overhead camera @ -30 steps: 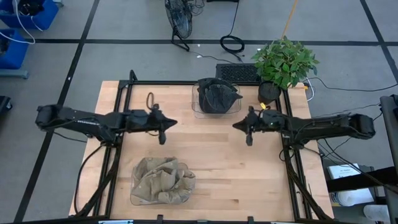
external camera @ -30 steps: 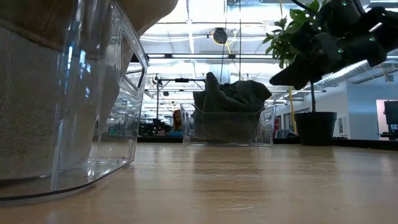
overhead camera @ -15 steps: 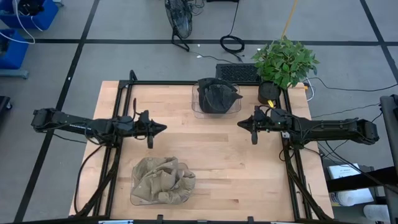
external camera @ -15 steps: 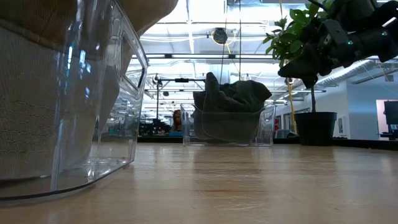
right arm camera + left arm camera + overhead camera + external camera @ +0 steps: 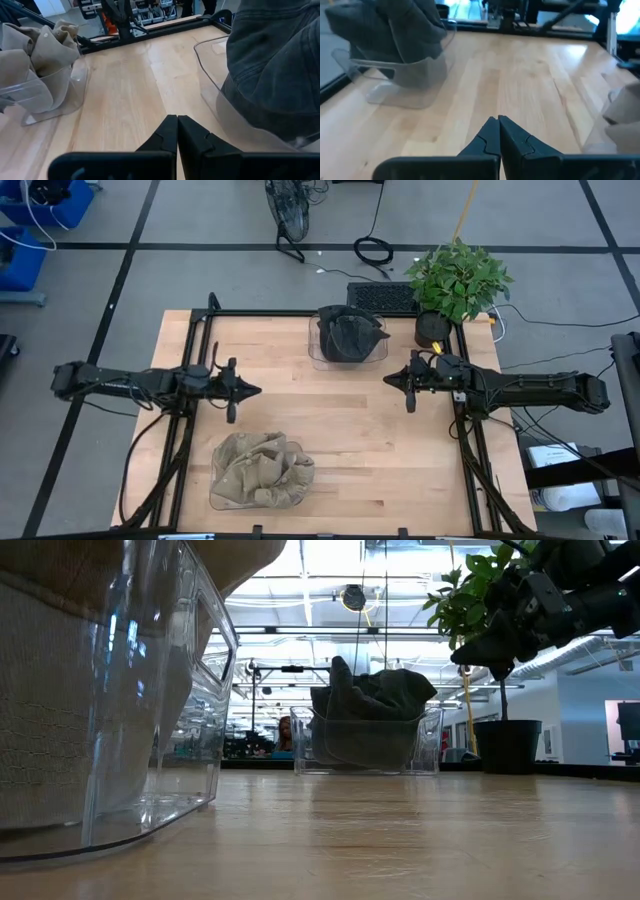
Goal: Pick & Place hat
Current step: Return to Home Position
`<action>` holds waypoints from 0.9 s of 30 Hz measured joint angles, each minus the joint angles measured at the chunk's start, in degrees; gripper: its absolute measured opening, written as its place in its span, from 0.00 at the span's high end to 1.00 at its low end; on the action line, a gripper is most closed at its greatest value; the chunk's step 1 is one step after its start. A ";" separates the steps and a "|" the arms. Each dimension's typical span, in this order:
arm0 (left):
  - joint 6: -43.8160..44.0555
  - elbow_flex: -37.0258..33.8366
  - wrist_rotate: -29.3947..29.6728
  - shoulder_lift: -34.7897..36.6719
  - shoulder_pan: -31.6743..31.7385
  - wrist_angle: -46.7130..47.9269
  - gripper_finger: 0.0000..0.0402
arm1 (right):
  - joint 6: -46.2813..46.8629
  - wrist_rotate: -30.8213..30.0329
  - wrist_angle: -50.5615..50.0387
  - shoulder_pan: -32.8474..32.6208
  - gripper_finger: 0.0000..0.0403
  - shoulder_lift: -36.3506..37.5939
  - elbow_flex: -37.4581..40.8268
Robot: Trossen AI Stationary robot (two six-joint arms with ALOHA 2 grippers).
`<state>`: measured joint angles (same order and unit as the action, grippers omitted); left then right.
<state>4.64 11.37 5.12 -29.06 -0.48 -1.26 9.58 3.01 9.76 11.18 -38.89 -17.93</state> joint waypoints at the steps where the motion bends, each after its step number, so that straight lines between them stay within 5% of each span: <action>1: -1.18 -0.10 -0.95 -0.05 0.50 -0.20 0.99 | -0.16 -0.04 -0.04 0.00 1.00 0.00 0.00; 12: 1.76 -9.02 -4.11 7.06 3.31 -9.88 0.99 | 1.96 -0.15 -1.70 0.00 1.00 0.00 0.00; 27: 2.24 -9.59 -5.85 22.07 3.31 2.01 1.00 | 3.33 -0.17 -1.55 0.00 1.00 0.00 0.00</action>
<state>6.88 1.78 -0.73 -6.99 2.83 0.75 12.91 2.83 8.21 11.18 -38.89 -17.93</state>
